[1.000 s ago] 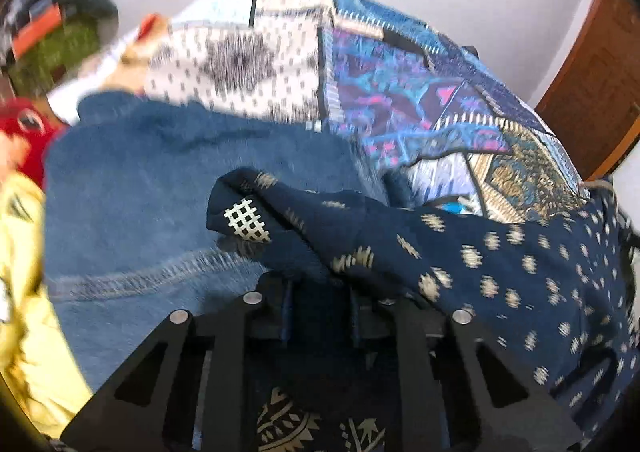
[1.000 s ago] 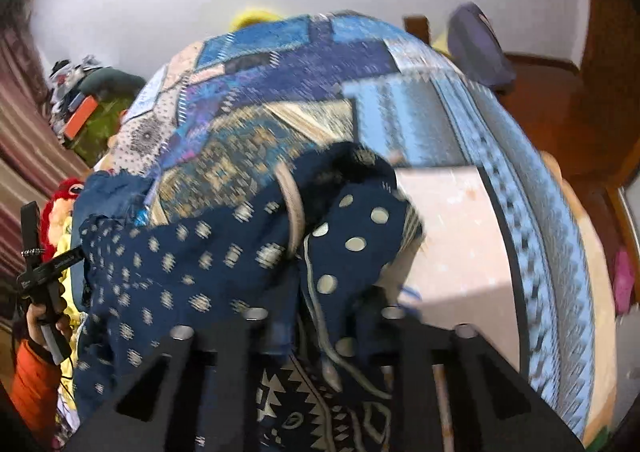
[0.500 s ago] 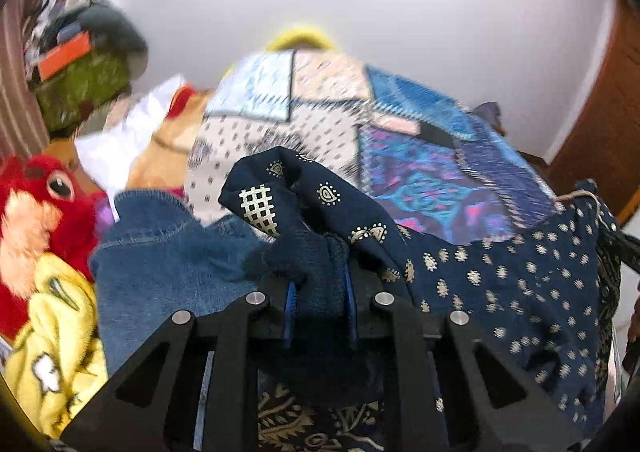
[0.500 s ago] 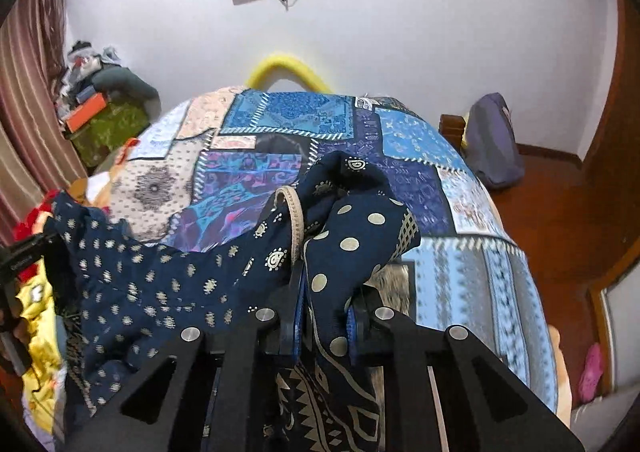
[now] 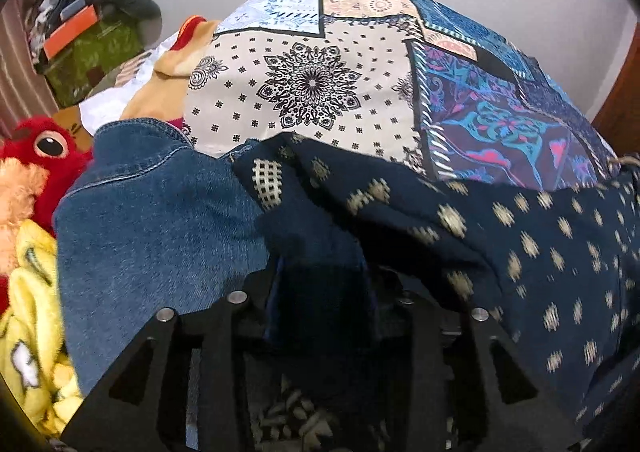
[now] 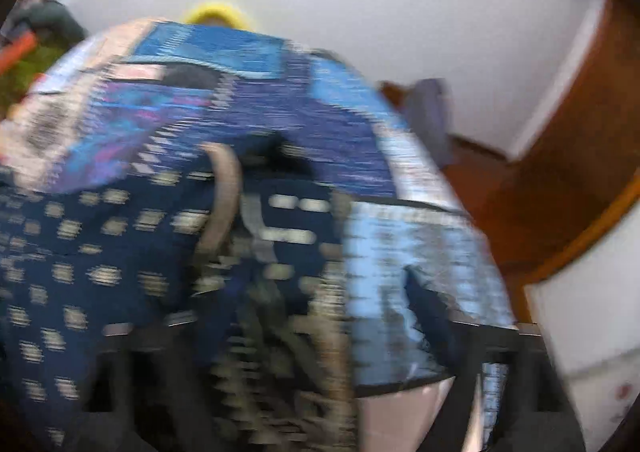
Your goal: Fold large clothes
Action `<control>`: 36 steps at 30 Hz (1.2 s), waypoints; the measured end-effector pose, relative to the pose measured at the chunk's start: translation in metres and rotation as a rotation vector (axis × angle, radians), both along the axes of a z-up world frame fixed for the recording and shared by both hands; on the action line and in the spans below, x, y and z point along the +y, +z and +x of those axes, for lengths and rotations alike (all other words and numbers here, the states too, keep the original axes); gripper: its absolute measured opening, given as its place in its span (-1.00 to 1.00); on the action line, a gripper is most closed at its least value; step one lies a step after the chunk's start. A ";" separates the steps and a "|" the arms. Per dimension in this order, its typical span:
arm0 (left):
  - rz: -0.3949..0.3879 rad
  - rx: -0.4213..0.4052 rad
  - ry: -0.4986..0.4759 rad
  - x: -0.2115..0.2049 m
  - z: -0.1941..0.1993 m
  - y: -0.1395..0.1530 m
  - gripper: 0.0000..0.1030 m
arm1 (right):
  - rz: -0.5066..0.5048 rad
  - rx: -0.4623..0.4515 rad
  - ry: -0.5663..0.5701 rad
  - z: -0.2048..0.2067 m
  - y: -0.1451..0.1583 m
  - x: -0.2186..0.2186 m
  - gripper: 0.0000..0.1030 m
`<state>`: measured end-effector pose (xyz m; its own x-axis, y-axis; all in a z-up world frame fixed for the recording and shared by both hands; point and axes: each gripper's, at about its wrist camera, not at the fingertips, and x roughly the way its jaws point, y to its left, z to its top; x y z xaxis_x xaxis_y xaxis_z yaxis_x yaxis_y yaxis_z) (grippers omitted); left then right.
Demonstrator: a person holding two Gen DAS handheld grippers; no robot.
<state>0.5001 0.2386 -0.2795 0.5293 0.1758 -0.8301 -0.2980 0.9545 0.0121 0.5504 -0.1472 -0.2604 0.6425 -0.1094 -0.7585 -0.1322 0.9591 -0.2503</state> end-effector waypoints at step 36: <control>-0.105 0.074 -0.213 -0.070 -0.266 0.047 0.48 | 0.224 0.096 0.148 -0.314 0.077 -0.063 0.75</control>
